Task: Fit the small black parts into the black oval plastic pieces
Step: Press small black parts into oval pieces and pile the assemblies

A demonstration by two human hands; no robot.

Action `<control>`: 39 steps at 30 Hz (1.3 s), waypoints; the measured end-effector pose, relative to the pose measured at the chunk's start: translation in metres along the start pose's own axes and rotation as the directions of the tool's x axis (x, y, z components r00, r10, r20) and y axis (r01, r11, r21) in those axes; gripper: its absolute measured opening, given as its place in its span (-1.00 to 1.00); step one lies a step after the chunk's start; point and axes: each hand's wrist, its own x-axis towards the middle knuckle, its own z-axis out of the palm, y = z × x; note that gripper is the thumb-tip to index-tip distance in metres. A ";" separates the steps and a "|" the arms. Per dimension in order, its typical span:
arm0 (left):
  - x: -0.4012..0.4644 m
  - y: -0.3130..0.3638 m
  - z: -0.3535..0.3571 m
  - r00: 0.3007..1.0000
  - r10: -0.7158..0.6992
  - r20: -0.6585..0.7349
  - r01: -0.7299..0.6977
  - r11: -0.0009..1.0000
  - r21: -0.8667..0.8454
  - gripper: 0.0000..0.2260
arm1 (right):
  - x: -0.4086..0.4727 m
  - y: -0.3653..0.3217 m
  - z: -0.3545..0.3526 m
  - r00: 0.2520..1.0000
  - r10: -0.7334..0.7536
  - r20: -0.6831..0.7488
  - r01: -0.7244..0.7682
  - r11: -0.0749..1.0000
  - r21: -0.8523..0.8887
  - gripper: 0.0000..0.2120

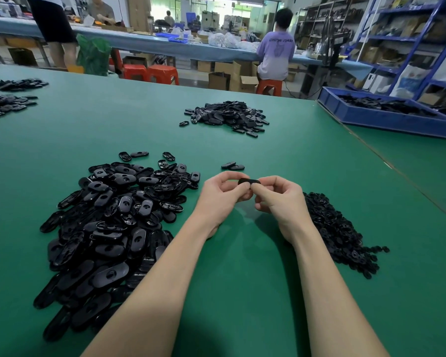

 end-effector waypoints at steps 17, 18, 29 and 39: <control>0.066 0.002 -0.009 0.944 0.327 -0.054 -0.012 0.199 0.980 -0.74 | 0.007 0.021 0.020 0.969 -0.098 -0.228 0.057 0.982 -0.180 -0.90; 0.071 0.001 -0.009 0.947 0.316 -0.052 -0.011 0.195 0.981 -0.74 | 0.007 0.022 0.021 0.969 -0.094 -0.227 0.055 0.983 -0.176 -0.90; 0.110 0.006 0.000 0.975 0.221 -0.025 -0.058 0.360 0.931 -0.77 | 0.009 0.021 0.024 0.987 -0.052 -0.150 0.022 0.980 -0.196 -0.88; 0.050 0.003 0.018 0.930 0.365 -0.027 -0.151 0.451 0.880 -0.78 | 0.005 0.017 0.022 0.981 -0.093 -0.171 0.056 0.976 -0.212 -0.82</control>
